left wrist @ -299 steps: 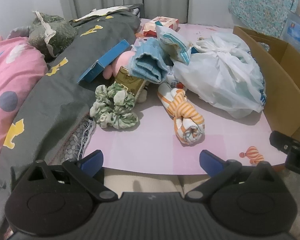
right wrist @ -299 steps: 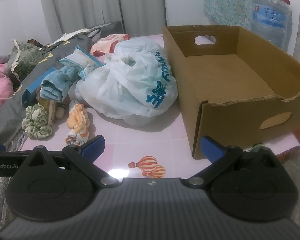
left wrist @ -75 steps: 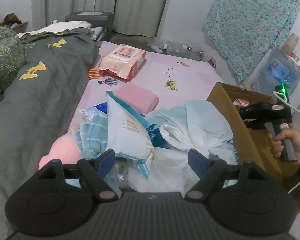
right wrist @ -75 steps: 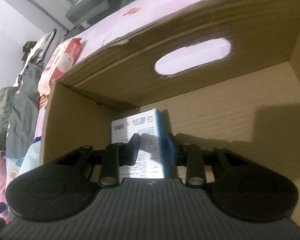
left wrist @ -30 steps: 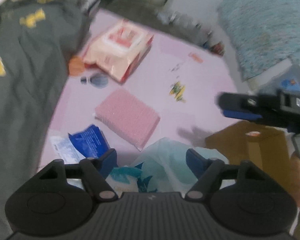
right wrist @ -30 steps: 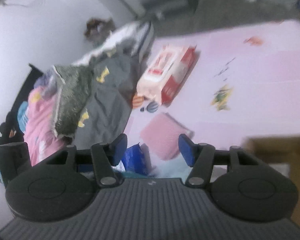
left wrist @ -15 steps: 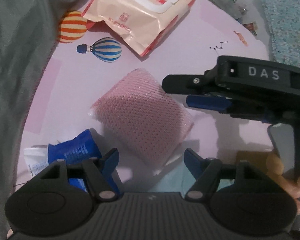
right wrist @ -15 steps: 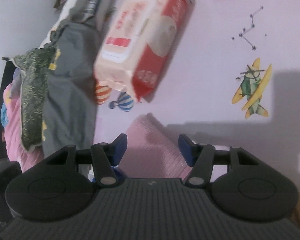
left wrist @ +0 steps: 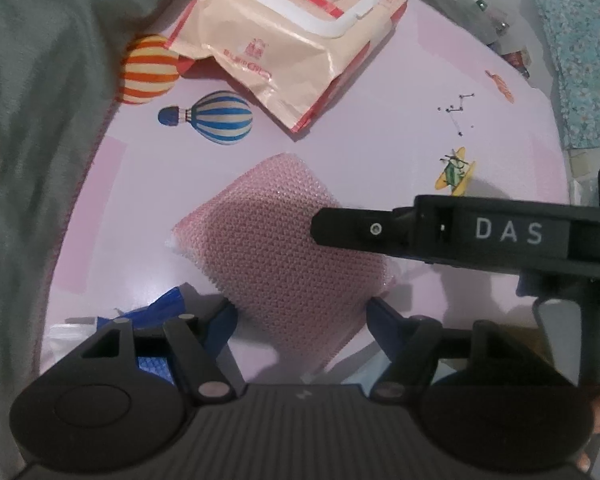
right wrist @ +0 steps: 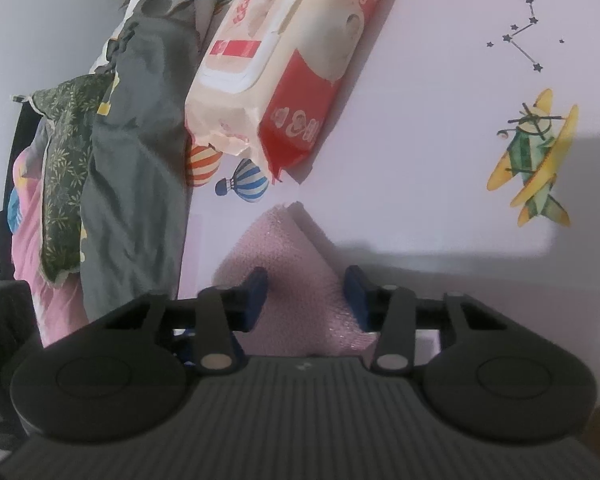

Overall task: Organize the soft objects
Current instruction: 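Lower the right tool onto the pink bubble-wrap pouch and grasp it, then carry the pink pouch with the right tool into the cardboard box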

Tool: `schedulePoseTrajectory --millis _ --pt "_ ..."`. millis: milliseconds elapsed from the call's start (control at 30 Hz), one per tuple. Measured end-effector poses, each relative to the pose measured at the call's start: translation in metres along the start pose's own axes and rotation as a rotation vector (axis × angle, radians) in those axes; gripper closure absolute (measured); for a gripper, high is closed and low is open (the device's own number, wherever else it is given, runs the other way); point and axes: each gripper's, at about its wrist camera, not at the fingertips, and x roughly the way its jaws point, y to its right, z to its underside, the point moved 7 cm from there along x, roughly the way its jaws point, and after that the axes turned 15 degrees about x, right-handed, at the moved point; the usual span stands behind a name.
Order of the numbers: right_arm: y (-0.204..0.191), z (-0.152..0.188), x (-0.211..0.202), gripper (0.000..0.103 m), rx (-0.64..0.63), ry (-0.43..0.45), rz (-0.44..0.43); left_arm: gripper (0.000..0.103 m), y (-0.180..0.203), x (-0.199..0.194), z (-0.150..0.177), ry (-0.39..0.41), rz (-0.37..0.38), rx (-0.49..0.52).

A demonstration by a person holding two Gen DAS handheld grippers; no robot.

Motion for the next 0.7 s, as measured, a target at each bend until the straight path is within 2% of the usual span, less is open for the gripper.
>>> schedulePoseTrajectory --millis 200,400,567,700 --pt "-0.011 0.005 -0.030 0.065 -0.002 0.032 -0.077 0.031 0.008 -0.038 0.001 0.092 -0.040 0.050" --pt "-0.032 0.024 -0.084 0.066 -0.022 0.095 -0.167 0.031 0.037 -0.099 0.013 0.206 -0.076 0.113" --pt "-0.029 0.055 -0.143 0.066 -0.040 0.170 -0.228 0.031 0.084 -0.138 0.030 0.287 -0.068 0.189" --pt "0.003 0.092 -0.195 0.066 -0.023 0.237 -0.251 0.031 0.135 -0.153 0.051 0.319 -0.049 0.289"
